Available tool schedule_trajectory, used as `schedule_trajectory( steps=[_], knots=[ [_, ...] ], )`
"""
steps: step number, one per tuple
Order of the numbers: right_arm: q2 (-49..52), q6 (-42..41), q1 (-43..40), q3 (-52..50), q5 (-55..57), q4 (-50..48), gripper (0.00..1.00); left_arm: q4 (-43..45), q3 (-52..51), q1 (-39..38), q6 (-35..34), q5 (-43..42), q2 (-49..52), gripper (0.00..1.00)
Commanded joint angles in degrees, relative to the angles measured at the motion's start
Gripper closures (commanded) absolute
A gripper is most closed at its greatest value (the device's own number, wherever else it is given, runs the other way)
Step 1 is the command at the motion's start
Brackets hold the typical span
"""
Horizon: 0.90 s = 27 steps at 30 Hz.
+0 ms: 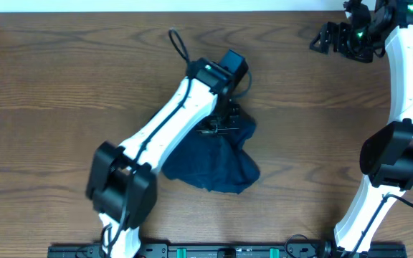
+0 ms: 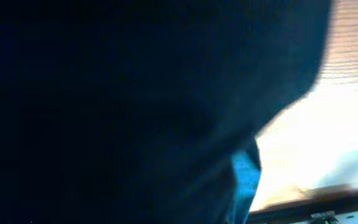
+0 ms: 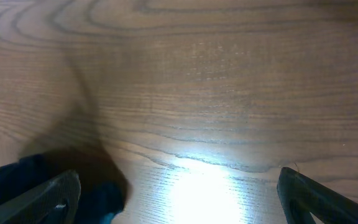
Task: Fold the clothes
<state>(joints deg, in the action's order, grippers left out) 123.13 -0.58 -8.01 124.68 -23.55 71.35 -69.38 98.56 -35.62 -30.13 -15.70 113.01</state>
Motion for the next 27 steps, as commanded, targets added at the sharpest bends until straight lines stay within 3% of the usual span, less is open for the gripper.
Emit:
schedule_trajectory(
  steps=[1, 6, 14, 21, 27],
  knots=[
    [0.0, 0.7, 0.6, 1.2, 0.6, 0.2, 0.01, 0.8, 1.2, -0.7, -0.8, -3.4, 3.2, 0.94],
    [0.0, 0.7, 0.6, 1.2, 1.5, 0.2, 0.01, 1.5, 3.3, -0.9, 0.6, -3.9, 3.3, 0.94],
    [0.0, 0.7, 0.5, 1.2, 3.3, -0.5, 0.01, 3.0, 18.9, -2.2, 7.3, -20.0, 3.3, 0.94],
    [0.0, -1.2, -1.2, 1.2, 4.0, -3.5, 0.01, 4.2, 32.0, -2.2, 8.9, -22.0, 3.3, 0.94],
    [0.0, -1.7, -5.7, 1.2, 3.6, -4.0, 0.01, 8.2, 32.9, -1.3, 8.9, -25.6, 3.4, 0.94]
  ],
)
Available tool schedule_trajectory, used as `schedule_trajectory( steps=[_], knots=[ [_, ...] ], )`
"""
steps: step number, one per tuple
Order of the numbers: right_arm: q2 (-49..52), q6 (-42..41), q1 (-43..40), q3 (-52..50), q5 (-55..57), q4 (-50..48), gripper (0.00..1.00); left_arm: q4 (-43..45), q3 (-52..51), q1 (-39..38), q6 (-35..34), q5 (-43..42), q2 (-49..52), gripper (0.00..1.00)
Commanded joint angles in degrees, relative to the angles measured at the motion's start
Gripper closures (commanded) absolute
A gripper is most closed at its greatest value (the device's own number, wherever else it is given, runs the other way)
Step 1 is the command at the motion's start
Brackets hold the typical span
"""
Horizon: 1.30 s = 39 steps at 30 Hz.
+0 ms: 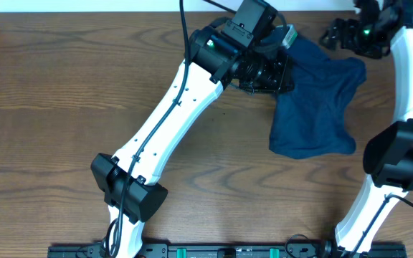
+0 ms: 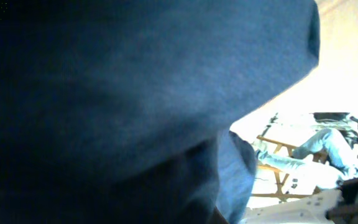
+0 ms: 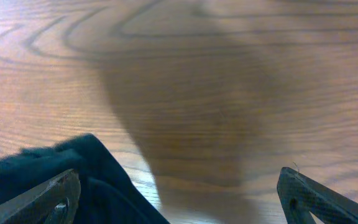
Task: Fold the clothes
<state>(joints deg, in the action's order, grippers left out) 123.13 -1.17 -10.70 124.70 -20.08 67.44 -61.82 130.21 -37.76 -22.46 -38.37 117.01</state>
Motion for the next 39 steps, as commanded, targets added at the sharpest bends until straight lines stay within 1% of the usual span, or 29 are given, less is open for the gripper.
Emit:
schedule_trajectory(
  steps=[1, 7, 11, 13, 18, 20, 21, 25, 27, 30, 33, 35, 37, 39],
  knots=[
    [0.0, -1.1, -3.6, 1.2, 0.1, 0.0, 0.01, 0.6, 1.3, 1.2, 1.2, -2.3, -0.6, 0.94],
    [0.0, -1.1, -7.6, 1.2, -1.4, 1.2, 0.01, -4.1, 1.1, 5.7, 0.7, 3.5, -0.3, 0.94],
    [0.0, -0.9, -9.2, 1.2, -1.4, 2.0, 0.01, -3.7, 0.4, 8.0, 1.0, 2.3, 1.1, 0.94],
    [0.0, -0.9, -9.5, 1.2, -1.4, 2.1, 0.01, -2.3, 0.4, 8.1, 1.2, -1.1, 2.5, 0.94],
    [0.0, -0.5, -11.0, 1.7, -1.1, 1.5, 0.01, 3.7, 0.4, 6.5, 1.0, -13.0, 7.0, 0.94],
    [0.0, -0.5, -12.2, 2.9, -1.2, 1.6, 0.01, 6.5, 0.4, 5.7, -0.6, -16.6, 9.0, 0.94],
    [0.0, -0.5, -12.9, 4.0, -1.2, 2.1, 0.01, 8.0, 0.4, 5.2, -1.9, -17.6, 9.9, 0.94],
    [0.0, -0.5, -15.9, 10.5, -1.4, 5.1, 0.01, 13.0, 0.4, 3.7, -3.3, -23.5, 11.6, 0.94],
    [0.0, -0.5, -17.1, 13.3, -1.5, 6.0, 0.01, 13.8, 0.4, 3.3, -3.3, -25.5, 11.5, 0.94],
    [0.0, -0.4, -18.5, 16.9, -3.6, 7.5, 0.01, 13.7, 0.4, 3.7, -3.1, -31.9, 11.4, 0.94],
    [0.0, -0.4, -18.8, 18.4, -3.9, 9.0, 0.01, 11.0, 0.4, 5.1, -3.1, -37.4, 11.4, 0.94],
    [0.0, -0.4, -18.6, 18.5, -3.9, 9.6, 0.01, 5.9, 0.4, 7.1, -1.6, -38.5, 11.4, 0.94],
    [0.0, -0.2, -18.5, 18.5, -4.0, 9.7, 0.01, 0.5, 0.4, 9.4, 1.3, -37.6, 11.4, 0.94],
    [0.0, 0.0, -18.1, 18.5, -3.9, 9.6, 0.01, -6.2, 0.4, 12.0, 6.6, -33.3, 11.4, 0.94]
  ],
)
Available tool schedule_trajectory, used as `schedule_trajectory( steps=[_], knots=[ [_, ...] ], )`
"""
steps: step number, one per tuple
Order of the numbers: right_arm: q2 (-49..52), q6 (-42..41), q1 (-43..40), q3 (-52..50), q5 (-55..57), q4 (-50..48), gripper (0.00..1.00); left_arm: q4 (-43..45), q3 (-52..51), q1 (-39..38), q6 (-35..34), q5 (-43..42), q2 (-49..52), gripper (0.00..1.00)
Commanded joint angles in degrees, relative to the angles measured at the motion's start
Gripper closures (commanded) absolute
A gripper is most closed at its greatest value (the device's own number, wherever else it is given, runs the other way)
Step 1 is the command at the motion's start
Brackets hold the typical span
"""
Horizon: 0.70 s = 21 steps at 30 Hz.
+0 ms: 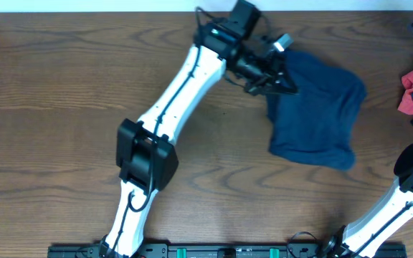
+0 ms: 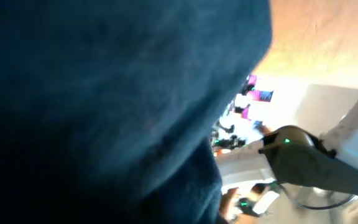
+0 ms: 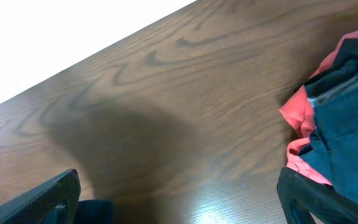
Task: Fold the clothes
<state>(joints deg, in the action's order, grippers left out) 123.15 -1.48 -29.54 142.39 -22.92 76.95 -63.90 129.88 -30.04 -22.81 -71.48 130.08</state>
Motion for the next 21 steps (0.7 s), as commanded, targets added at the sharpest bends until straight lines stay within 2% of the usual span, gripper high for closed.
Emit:
schedule_trajectory(
  steps=[1, 4, 7, 10, 14, 21],
  knots=[
    [0.0, 0.3, 0.9, 0.8, -1.1, 0.2, 0.01, -7.9, 0.7, 5.8, 9.3, 4.1, -1.7, 0.94],
    [0.0, 0.4, 1.5, 0.8, -1.1, 0.7, 0.01, -17.2, 0.7, 9.7, 13.6, 16.5, -1.7, 0.94],
    [0.0, 0.7, 2.1, 0.8, -1.1, 0.8, 0.01, -22.6, 0.7, 12.9, 18.3, 19.6, -1.7, 0.94],
    [0.0, 0.7, 2.6, 0.8, -1.1, 1.1, 0.01, -27.9, 0.7, 15.2, 18.3, 24.2, -1.7, 0.94],
    [0.0, 0.7, 3.5, 0.8, -1.1, 1.6, 0.01, -32.8, 0.0, 16.9, 17.9, 35.8, -1.7, 0.94],
    [0.0, 0.9, 5.3, 0.8, -1.0, 2.3, 0.01, -32.1, -1.4, 16.0, 11.1, 41.1, -1.6, 0.94]
  ],
)
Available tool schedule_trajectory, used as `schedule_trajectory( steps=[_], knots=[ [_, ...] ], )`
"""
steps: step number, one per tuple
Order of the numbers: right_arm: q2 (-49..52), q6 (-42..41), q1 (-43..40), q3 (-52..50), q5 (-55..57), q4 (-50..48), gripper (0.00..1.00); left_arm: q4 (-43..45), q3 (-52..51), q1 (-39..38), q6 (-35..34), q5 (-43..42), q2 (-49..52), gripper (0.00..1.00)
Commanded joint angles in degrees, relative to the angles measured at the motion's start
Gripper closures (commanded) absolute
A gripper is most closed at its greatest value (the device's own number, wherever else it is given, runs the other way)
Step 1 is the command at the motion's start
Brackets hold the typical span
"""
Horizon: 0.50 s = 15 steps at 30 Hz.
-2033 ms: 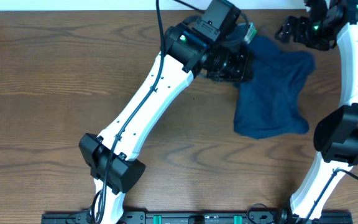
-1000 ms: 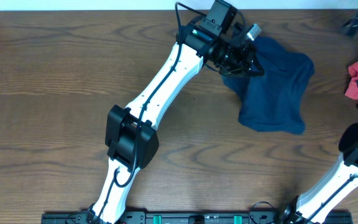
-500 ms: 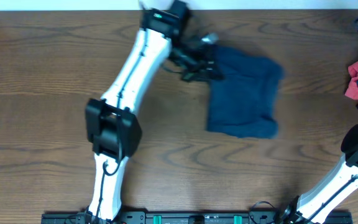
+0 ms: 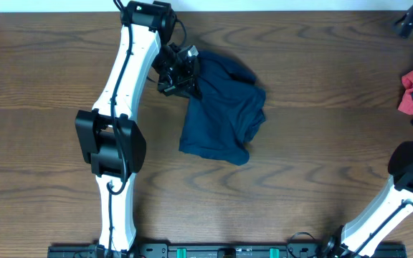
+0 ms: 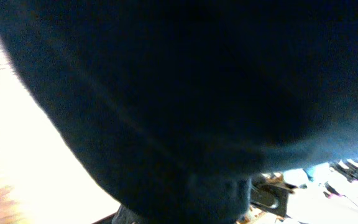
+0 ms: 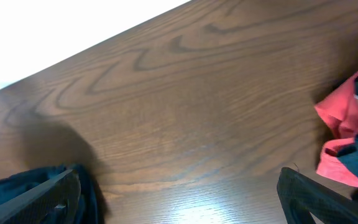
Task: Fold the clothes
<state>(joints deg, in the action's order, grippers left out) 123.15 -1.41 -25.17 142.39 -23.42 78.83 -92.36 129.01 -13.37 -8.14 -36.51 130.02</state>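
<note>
A dark blue garment (image 4: 224, 115) hangs in a loose, rumpled sheet over the upper middle of the wooden table (image 4: 41, 143). My left gripper (image 4: 185, 73) is shut on its upper left corner. Blue cloth (image 5: 166, 93) fills the left wrist view and hides the fingers. My right gripper is at the far right corner, apart from the garment. It stands open (image 6: 179, 190) over bare wood with nothing between its fingers. The edge of the blue garment (image 6: 17, 186) shows at the lower left of the right wrist view.
A pile of red and dark clothes lies at the table's right edge, and its red cloth (image 6: 347, 134) shows in the right wrist view. The left arm (image 4: 124, 93) stretches from the front edge up to the far side.
My left gripper has moved left along the far side with the blue garment, which now hangs over the upper middle instead of the upper right. The right gripper stays open at the far right corner.
The garment lay bunched at the table's middle with my left gripper on it. Then it was held at the far right beside the open right gripper. Then the right gripper stood farther right by the red pile. Now the garment is at the upper middle.
</note>
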Motion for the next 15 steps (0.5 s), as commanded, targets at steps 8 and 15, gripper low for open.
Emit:
schedule_trajectory(
  steps=[8, 15],
  knots=[
    [0.0, 1.7, 3.8, 0.8, -0.5, 3.0, 0.01, -0.6, -2.1, 0.1, -11.3, 16.8, -1.5, 0.94],
    [0.0, 2.0, 8.2, 0.8, 1.0, 3.7, 0.01, 2.6, -8.2, 0.2, -13.7, 20.2, -1.5, 0.02]
  ],
)
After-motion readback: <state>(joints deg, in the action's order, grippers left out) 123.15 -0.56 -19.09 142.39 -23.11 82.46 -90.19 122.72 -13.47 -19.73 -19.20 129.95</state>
